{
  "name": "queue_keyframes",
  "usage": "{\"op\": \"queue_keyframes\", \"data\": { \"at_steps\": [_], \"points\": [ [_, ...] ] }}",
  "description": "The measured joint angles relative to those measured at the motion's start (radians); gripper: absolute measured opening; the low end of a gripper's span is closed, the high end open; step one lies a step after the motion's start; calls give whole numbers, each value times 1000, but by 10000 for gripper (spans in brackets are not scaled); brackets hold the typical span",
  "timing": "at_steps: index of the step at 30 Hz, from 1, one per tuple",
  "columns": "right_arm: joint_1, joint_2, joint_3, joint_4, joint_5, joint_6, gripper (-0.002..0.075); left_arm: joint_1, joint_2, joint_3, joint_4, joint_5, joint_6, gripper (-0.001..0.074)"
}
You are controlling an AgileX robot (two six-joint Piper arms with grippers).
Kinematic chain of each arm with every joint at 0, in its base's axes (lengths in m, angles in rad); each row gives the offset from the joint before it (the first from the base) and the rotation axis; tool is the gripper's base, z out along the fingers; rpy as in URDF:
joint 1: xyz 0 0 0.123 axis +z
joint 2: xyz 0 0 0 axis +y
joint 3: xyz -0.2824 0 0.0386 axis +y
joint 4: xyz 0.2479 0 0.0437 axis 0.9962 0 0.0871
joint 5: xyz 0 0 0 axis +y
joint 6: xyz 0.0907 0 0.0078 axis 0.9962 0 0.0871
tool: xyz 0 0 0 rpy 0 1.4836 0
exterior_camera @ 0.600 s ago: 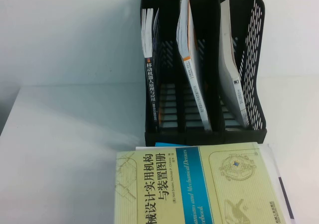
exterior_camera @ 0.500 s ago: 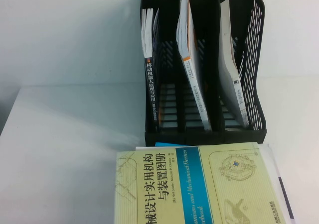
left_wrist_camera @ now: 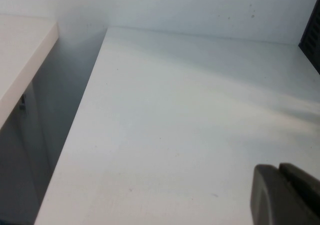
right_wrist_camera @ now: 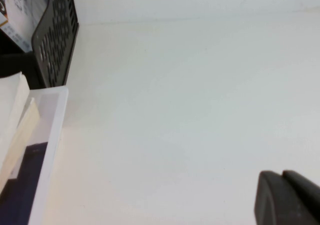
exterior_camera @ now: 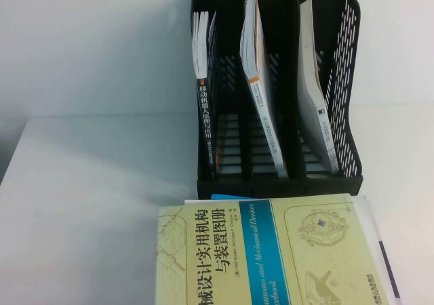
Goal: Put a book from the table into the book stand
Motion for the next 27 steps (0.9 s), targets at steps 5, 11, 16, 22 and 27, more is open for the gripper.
{"op": "queue_keyframes", "data": {
  "at_steps": [5,11,16,22,27],
  "points": [
    [0,0,0,2,0,0,-3,0,0,0,0,0,0,-4],
    [0,0,2,21,-11,0,-3,0,0,1,-19,-27,0,-4],
    [0,0,12,27,-108,0,-3,0,0,2,-23,-91,-3,-4],
    [0,0,12,27,-357,18,-3,0,0,2,-65,-257,-105,-4],
    [0,0,12,27,-552,130,-3,0,0,2,-128,-387,-268,-4]
  ]
}}
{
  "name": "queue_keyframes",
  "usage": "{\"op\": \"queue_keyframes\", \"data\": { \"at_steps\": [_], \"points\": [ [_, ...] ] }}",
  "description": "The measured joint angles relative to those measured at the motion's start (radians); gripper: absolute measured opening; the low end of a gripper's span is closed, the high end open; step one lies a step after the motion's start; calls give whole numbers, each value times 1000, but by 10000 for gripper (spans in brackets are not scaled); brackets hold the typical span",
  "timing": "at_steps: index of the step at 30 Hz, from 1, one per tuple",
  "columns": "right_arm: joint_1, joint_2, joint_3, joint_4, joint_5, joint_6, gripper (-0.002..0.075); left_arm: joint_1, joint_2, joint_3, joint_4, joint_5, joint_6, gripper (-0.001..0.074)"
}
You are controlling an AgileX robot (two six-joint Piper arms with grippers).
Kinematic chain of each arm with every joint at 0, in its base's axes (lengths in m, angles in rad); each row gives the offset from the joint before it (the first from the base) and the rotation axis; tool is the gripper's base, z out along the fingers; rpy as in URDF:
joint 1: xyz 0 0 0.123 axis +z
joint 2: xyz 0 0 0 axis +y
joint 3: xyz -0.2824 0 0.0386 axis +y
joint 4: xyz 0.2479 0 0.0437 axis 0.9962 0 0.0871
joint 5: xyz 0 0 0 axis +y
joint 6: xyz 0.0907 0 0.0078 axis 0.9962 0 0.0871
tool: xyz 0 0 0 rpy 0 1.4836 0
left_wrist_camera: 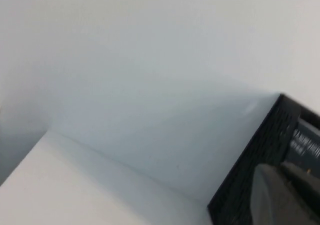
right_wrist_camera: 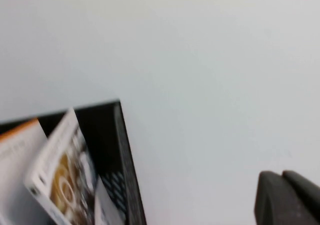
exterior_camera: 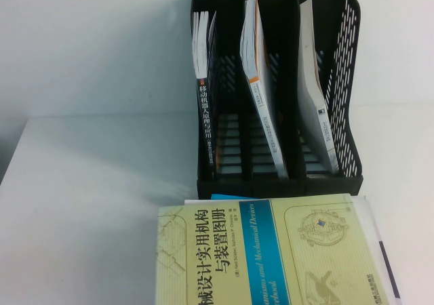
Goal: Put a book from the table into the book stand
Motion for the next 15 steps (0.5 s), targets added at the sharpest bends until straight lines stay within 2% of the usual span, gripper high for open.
{"op": "queue_keyframes", "data": {
  "at_steps": [4,6,9,12,15],
  "points": [
    [0,0,0,6,-232,89,-3,0,0,0,-33,-185,-183,-4],
    [0,0,0,29,-374,118,-3,0,0,0,-42,-333,-312,-4],
    [0,-2,-2,72,-549,132,-3,0,0,0,-51,-556,-387,-4],
    [0,-2,-70,123,-490,134,-3,0,-5,-3,-80,-660,-384,-4],
    [0,-2,-207,141,-290,67,-3,0,-5,-68,-111,-529,-309,-4]
  ]
}}
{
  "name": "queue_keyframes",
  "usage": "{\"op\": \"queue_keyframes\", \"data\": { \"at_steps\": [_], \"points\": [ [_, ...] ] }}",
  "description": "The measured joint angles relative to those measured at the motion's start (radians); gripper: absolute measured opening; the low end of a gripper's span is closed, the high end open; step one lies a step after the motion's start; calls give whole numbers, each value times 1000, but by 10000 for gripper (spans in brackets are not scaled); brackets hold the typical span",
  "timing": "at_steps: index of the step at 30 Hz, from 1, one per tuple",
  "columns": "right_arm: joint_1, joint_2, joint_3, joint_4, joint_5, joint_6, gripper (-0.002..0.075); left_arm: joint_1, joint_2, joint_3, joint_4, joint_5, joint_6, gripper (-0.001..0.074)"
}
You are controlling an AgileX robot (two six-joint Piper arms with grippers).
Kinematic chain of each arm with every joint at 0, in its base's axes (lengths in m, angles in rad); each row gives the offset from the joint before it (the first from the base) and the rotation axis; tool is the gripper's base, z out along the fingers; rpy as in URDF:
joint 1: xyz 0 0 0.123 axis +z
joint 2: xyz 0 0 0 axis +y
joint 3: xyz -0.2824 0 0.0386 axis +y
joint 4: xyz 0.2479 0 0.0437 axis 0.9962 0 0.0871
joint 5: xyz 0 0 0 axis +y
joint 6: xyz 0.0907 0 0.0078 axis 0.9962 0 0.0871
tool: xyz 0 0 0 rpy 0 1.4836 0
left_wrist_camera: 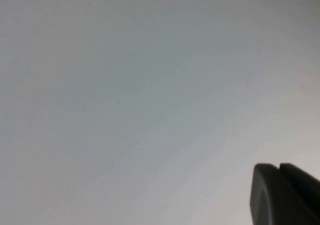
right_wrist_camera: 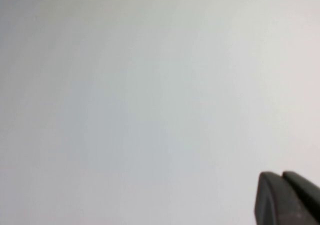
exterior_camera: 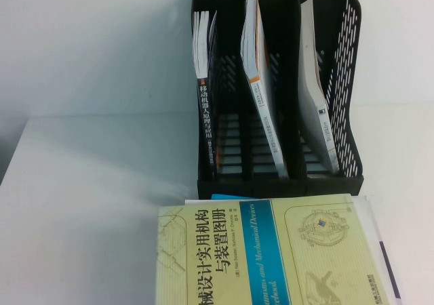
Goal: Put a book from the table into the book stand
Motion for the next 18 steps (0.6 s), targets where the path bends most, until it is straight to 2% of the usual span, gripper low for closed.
{"op": "queue_keyframes", "data": {
  "at_steps": [4,7,12,16,18],
  "points": [
    [0,80,-191,3,214,-206,-3,0,14,-162,-26,327,271,-4],
    [0,193,-297,10,297,-356,-3,0,89,-238,-31,450,450,-4],
    [0,356,-342,20,356,-479,-3,0,194,-263,-32,362,538,-4],
    [0,377,-342,72,467,-384,-3,0,205,-266,-35,265,525,-4],
    [0,379,-342,82,561,-346,-3,0,205,-272,-34,293,505,-4]
  ]
}}
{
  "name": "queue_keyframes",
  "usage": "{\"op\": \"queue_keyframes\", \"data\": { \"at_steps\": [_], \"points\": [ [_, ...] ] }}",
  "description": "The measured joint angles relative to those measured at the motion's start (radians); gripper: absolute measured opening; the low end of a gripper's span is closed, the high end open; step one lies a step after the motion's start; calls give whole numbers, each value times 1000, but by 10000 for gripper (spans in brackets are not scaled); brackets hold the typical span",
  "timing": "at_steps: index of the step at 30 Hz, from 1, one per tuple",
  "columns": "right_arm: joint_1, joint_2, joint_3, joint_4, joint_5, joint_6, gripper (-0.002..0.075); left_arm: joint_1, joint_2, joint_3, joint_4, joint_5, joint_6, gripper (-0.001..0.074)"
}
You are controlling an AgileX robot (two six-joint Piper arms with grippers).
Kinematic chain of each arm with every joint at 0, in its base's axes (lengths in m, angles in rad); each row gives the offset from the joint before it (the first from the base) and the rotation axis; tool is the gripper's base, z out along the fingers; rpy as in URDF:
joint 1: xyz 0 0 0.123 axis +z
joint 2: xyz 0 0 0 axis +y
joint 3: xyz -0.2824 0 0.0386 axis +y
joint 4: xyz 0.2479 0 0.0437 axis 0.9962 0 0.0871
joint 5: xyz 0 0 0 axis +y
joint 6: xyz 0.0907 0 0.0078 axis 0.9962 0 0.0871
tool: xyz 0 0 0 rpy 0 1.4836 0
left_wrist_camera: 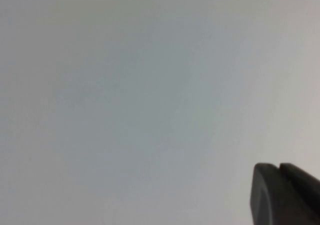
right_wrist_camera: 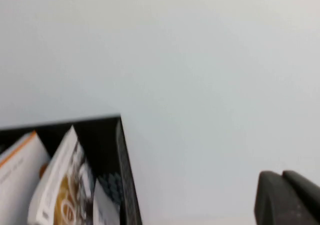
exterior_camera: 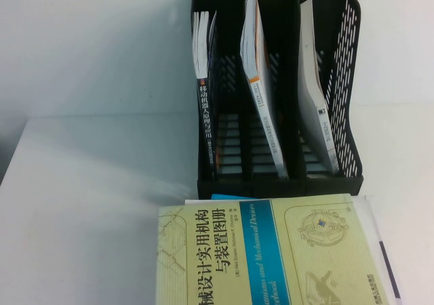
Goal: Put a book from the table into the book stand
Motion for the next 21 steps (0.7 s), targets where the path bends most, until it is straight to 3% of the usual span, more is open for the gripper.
{"op": "queue_keyframes", "data": {
  "at_steps": [6,9,21],
  "points": [
    [1,80,25,-2,288,-71,-3,0,61,-2,-30,458,-17,-4],
    [17,180,27,-4,360,-107,-3,0,111,0,-62,603,-26,-4],
    [126,536,11,197,454,-191,-3,-1,281,0,-221,725,3,-4]
  ]
}}
